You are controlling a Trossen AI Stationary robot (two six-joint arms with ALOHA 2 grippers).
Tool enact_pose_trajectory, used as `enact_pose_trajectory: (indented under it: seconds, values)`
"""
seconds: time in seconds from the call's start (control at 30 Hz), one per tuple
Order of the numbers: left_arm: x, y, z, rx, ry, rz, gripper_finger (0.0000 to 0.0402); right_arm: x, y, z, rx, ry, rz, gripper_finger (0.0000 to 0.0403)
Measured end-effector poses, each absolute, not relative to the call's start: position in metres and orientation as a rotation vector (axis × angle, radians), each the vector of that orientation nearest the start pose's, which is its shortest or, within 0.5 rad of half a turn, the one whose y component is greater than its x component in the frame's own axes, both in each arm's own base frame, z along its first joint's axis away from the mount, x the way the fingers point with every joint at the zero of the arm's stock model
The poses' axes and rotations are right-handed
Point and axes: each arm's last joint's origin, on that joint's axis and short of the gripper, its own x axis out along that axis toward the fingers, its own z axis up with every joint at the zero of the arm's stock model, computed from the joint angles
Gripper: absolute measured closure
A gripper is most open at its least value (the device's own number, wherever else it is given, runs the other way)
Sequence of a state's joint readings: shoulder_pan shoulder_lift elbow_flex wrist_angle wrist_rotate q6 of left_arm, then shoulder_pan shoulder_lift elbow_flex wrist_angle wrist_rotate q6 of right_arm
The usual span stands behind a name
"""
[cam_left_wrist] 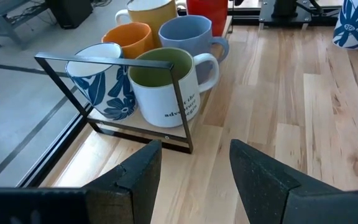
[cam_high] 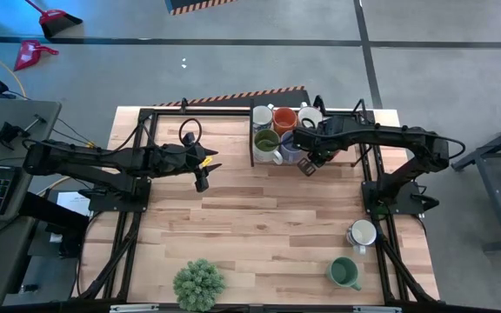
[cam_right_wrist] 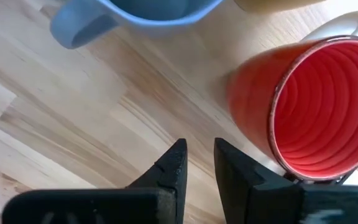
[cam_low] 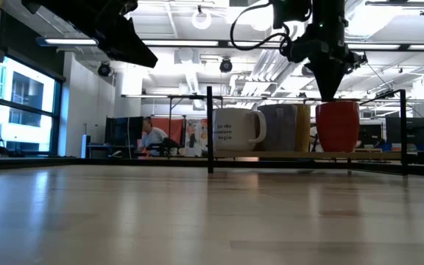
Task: Place coffee mugs
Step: Put the red mug on the shelf
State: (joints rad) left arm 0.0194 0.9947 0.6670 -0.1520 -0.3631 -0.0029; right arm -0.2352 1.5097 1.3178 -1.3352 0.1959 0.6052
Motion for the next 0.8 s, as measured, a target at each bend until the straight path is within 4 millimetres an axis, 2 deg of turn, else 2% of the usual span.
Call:
enact_pose_trajectory:
  seconds: [0.2, 0.4, 0.53, 0.8]
  values:
    - [0.211, 0.014, 0.259, 0.079, 0.475, 0.376, 0.0222, 0.251, -0.067, 0.283, 0.506, 1.37, -0.832, 0.0345]
    - [0.211, 0.014, 0.259, 0.085, 0.476, 0.375, 0.0222, 0.247, -0.065, 0.266, 0.54, 1.421, -0.837, 0.0345]
    - [0.211, 0.014, 0.259, 0.101, 0.479, 0.371, 0.0222, 0.247, -0.065, 0.265, 0.525, 1.422, -0.846, 0.0345]
    - [0.211, 0.014, 0.259, 0.102, 0.478, 0.37, 0.0222, 0.242, -0.078, 0.265, 0.521, 1.409, -0.913, 0.0345]
